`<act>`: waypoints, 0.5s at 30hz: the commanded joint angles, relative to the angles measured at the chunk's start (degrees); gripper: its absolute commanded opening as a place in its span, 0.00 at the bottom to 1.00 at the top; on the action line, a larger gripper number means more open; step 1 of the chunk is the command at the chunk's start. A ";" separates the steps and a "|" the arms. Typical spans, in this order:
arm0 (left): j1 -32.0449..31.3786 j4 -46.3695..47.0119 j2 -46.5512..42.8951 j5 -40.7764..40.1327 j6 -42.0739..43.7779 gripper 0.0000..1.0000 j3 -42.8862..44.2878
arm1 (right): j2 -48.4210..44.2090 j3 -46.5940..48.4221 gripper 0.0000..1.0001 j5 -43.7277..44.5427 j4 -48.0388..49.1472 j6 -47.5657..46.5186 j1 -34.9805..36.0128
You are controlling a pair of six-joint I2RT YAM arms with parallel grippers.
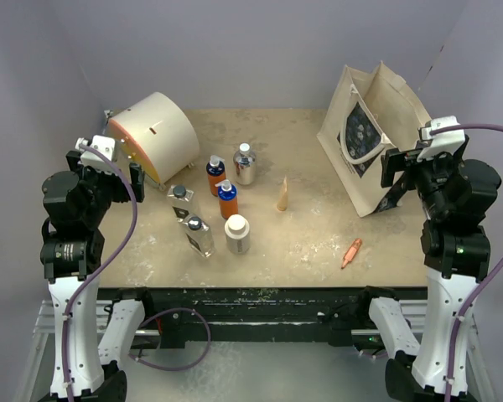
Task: Place the personal care products into the canvas bag
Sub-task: Move the canvas bag to the center of the board.
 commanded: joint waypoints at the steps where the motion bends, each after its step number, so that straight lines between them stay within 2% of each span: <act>1: 0.61 4.26 -0.11 1.57 -0.03 0.99 -0.24 | 0.55 2.04 1.00 -1.34 0.95 -0.87 -0.39; 15: 0.75 5.31 -0.50 1.69 0.17 0.99 -0.26 | 1.85 4.60 1.00 2.99 0.60 -2.64 -0.48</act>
